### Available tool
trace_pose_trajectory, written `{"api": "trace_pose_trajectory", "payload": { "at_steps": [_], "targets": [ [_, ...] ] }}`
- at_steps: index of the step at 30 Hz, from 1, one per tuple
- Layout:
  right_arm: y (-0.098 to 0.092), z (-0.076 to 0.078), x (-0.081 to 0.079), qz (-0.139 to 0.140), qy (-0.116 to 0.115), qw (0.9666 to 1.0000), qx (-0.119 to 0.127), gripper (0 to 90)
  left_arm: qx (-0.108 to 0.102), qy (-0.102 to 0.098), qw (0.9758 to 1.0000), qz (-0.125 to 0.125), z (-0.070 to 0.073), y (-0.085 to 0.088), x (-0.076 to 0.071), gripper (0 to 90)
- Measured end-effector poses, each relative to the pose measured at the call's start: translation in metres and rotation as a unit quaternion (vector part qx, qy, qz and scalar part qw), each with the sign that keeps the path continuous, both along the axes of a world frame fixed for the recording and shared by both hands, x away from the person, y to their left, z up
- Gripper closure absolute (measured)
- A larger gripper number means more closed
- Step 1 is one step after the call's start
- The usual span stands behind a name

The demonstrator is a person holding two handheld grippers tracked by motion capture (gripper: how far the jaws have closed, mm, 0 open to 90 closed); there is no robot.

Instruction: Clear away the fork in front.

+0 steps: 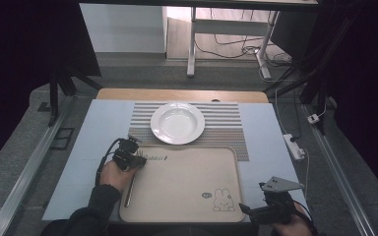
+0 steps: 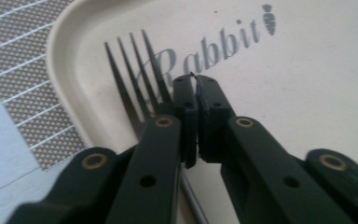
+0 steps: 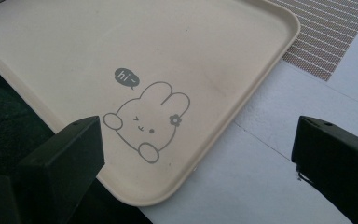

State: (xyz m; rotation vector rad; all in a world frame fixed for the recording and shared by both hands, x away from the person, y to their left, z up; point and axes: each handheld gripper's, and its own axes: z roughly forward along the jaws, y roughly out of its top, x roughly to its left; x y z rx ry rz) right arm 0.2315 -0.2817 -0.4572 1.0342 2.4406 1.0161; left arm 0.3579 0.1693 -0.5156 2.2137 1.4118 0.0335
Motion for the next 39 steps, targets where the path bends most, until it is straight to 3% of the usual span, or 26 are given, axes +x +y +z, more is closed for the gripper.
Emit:
{"api": "trace_pose_trajectory", "payload": {
  "at_steps": [9,20,27,30,32,39],
  "targets": [
    [0.000,0.000,0.000,0.002,-0.001,1.0000,0.000,2.3,-0.008,-0.022,0.9996,-0.018,0.008,-0.003,-0.004,78.0],
    [0.000,0.000,0.000,0.003,0.000,1.0000,-0.001,2.3,-0.023,-0.059,0.9966,-0.051,0.023,-0.005,-0.013,59.0],
    [0.001,0.000,0.000,0.004,0.001,1.0000,-0.002,2.3,-0.034,-0.079,0.9934,-0.076,0.031,-0.006,-0.020,42.1],
    [0.001,0.000,0.000,0.004,0.001,1.0000,-0.002,2.3,-0.050,-0.083,0.9922,-0.078,0.033,-0.006,-0.022,29.7],
    [0.001,0.000,0.000,0.004,0.000,1.0000,-0.002,2.3,-0.049,-0.084,0.9921,-0.079,0.035,-0.006,-0.024,21.5],
    [0.001,0.000,-0.001,0.004,0.000,1.0000,-0.002,2.3,-0.068,-0.100,0.9880,-0.096,0.043,0.002,-0.035,6.1]
  ]
}}
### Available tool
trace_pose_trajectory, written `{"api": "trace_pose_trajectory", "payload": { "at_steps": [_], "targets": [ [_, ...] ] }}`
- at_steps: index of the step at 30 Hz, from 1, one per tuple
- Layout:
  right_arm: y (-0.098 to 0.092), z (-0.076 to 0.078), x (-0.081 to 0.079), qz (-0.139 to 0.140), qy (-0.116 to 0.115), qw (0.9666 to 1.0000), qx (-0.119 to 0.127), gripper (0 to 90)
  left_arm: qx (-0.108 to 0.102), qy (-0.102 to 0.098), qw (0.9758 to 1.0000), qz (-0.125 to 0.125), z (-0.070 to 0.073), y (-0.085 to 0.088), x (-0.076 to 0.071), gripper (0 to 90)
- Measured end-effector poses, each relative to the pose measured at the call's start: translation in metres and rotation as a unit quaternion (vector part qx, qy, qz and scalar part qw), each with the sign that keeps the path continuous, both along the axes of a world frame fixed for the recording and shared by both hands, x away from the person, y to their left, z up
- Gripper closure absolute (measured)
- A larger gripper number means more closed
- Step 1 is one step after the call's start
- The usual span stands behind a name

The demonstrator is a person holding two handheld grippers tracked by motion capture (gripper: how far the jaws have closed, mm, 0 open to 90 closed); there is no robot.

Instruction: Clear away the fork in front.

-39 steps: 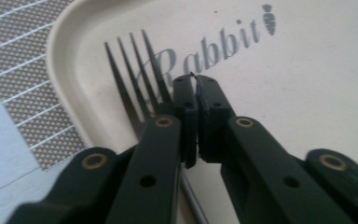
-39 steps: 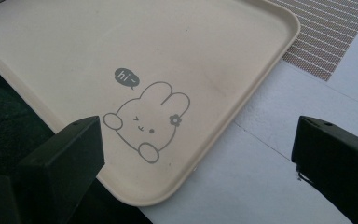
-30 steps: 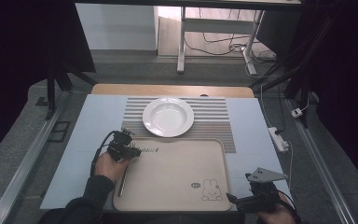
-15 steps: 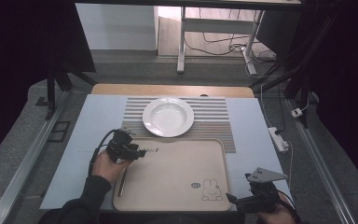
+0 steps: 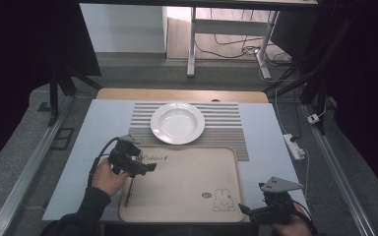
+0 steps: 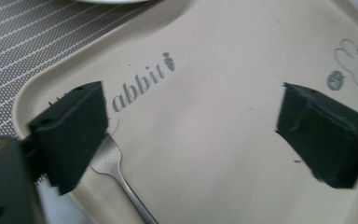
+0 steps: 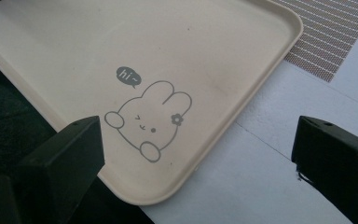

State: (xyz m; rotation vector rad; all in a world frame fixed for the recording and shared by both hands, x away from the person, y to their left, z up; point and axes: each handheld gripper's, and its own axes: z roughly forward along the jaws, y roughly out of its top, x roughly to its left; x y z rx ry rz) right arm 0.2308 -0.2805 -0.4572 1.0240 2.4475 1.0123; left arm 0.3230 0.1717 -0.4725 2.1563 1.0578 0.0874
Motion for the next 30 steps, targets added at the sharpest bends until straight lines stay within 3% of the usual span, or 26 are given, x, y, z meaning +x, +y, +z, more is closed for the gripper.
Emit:
{"api": "trace_pose_trajectory", "payload": {
  "at_steps": [4,10,17,30],
  "targets": [
    [0.000,0.000,0.000,-0.001,0.000,1.0000,-0.001,2.3,-0.009,-0.011,0.9999,-0.005,0.004,0.006,-0.008,2.5],
    [0.000,0.000,0.000,0.000,0.000,1.0000,-0.002,2.3,-0.040,-0.017,0.9990,-0.010,0.011,0.018,-0.022,0.0],
    [0.000,0.000,0.000,-0.002,0.001,1.0000,-0.001,2.3,-0.056,-0.023,0.9982,-0.006,0.014,0.034,-0.045,0.0],
    [0.000,0.000,0.000,-0.003,0.001,1.0000,-0.001,2.3,-0.063,-0.027,0.9975,0.018,0.013,0.061,-0.081,0.0]
  ]
}}
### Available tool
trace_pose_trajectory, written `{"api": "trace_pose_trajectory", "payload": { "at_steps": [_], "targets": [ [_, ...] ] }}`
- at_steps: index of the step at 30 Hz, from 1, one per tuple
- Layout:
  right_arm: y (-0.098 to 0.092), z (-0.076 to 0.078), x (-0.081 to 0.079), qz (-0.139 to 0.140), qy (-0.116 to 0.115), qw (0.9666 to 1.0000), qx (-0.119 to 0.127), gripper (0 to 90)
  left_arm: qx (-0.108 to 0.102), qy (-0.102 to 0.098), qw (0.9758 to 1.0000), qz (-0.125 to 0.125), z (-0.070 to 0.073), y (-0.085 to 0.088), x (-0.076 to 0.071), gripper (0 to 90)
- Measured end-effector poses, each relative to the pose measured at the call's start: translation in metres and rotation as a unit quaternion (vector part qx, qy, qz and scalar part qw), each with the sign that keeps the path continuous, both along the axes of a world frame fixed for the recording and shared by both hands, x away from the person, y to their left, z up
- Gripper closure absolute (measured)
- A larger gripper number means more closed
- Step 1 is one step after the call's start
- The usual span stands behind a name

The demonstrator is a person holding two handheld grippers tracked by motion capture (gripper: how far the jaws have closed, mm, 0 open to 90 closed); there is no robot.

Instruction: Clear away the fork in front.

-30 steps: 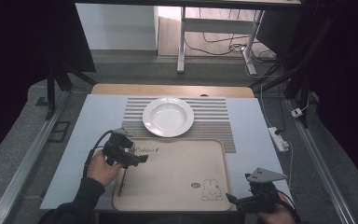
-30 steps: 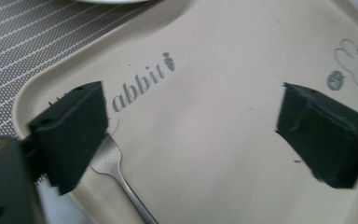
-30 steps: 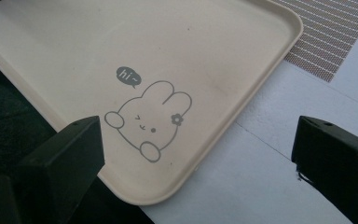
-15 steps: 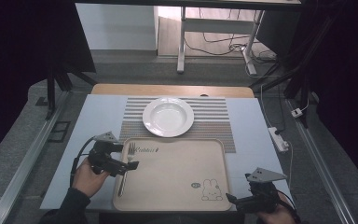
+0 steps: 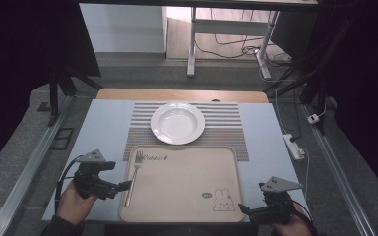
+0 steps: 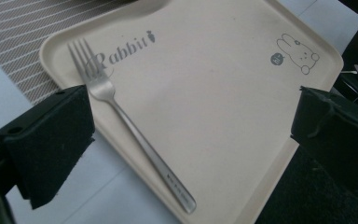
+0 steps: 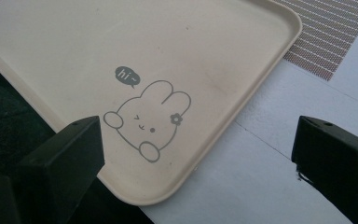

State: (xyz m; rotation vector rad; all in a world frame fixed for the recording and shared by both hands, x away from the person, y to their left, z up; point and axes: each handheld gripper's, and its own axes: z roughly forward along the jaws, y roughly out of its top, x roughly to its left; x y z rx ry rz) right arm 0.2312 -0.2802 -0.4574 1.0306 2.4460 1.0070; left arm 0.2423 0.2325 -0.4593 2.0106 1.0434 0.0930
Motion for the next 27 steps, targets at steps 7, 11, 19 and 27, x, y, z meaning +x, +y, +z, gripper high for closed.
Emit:
{"api": "trace_pose_trajectory", "payload": {
  "at_steps": [7,11,19,27],
  "targets": [
    [0.000,0.000,0.000,-0.001,0.000,1.0000,0.000,2.3,-0.012,-0.001,0.9997,0.021,-0.002,0.018,-0.018,0.0],
    [0.000,0.000,0.000,-0.001,0.000,1.0000,0.001,2.3,-0.026,-0.002,0.9991,0.034,-0.004,0.030,-0.029,0.0],
    [0.000,0.000,0.000,-0.002,0.001,1.0000,-0.003,2.3,-0.030,-0.005,0.9977,0.060,-0.009,0.049,-0.047,0.0],
    [0.000,0.000,0.000,-0.003,0.001,1.0000,-0.001,2.3,-0.006,-0.013,0.9973,0.072,-0.012,0.053,-0.059,0.0]
  ]
}}
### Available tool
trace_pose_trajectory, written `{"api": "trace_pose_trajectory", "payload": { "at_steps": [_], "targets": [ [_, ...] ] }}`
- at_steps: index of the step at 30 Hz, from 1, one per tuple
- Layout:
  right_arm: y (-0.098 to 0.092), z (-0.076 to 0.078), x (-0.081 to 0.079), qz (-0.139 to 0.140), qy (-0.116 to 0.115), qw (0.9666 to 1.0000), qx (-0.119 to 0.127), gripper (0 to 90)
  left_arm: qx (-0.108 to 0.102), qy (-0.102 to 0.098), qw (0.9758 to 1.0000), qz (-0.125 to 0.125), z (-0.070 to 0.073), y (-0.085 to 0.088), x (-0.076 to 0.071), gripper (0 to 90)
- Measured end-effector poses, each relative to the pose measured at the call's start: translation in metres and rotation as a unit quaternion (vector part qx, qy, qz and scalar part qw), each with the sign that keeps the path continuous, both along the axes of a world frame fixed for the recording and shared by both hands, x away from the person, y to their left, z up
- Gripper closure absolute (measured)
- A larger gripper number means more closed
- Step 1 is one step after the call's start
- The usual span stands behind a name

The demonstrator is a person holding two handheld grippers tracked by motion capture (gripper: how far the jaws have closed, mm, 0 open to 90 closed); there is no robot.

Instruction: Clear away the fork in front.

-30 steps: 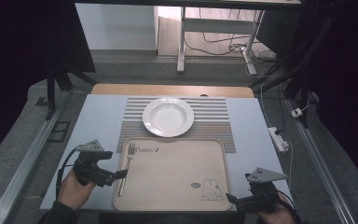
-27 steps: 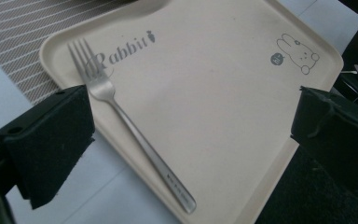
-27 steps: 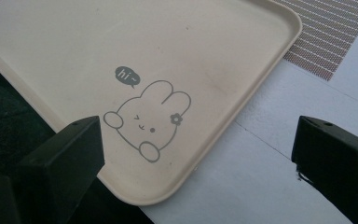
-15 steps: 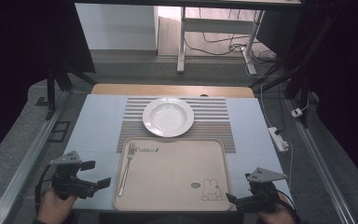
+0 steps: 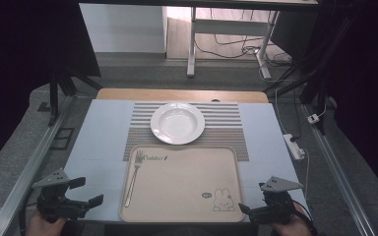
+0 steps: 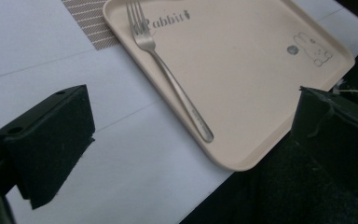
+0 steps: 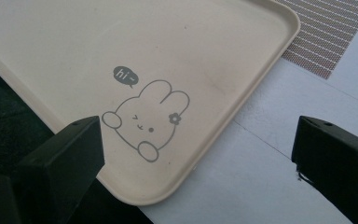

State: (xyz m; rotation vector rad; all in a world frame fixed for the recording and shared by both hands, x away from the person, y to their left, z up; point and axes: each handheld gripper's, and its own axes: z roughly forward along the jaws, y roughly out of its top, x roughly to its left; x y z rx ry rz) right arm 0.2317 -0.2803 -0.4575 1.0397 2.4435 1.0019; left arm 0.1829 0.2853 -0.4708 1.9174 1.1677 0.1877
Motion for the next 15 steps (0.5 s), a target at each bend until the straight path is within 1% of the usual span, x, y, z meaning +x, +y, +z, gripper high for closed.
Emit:
{"api": "trace_pose_trajectory", "payload": {
  "at_steps": [2,4,5,7,9,11,13,15],
  "targets": [
    [0.0002,0.0002,0.0000,-0.001,0.000,1.0000,-0.001,2.3,0.010,-0.003,0.9999,0.003,-0.0004,0.0001,-0.0025,0.0],
    [0.0004,0.0002,-0.0001,-0.001,0.000,1.0000,-0.002,2.3,0.015,-0.005,0.9999,0.005,-0.0005,0.0005,-0.0049,0.0],
    [0.0005,0.0001,-0.0001,0.000,0.000,1.0000,-0.001,2.3,0.017,-0.004,0.9998,0.006,-0.0009,0.0008,-0.0058,0.0],
    [0.0007,0.0000,0.0000,-0.001,0.000,1.0000,-0.001,2.3,0.027,0.002,0.9996,0.010,-0.0022,0.0010,-0.0071,0.0],
    [0.0007,0.0000,0.0001,-0.001,0.001,1.0000,-0.001,2.3,0.032,0.001,0.9994,0.015,-0.0020,0.0009,-0.0089,0.0],
    [0.0007,0.0000,0.0002,-0.001,0.001,1.0000,-0.001,2.3,0.041,0.005,0.9989,0.021,-0.0023,0.0009,-0.0100,0.0],
    [0.0008,-0.0001,0.0003,-0.002,0.001,1.0000,-0.001,2.3,0.041,0.008,0.9988,0.024,-0.0026,0.0012,-0.0098,0.0],
    [0.0009,-0.0006,0.0005,-0.002,0.001,1.0000,-0.005,2.3,0.035,0.009,0.9990,0.025,-0.0024,0.0016,-0.0090,0.0]
  ]
}}
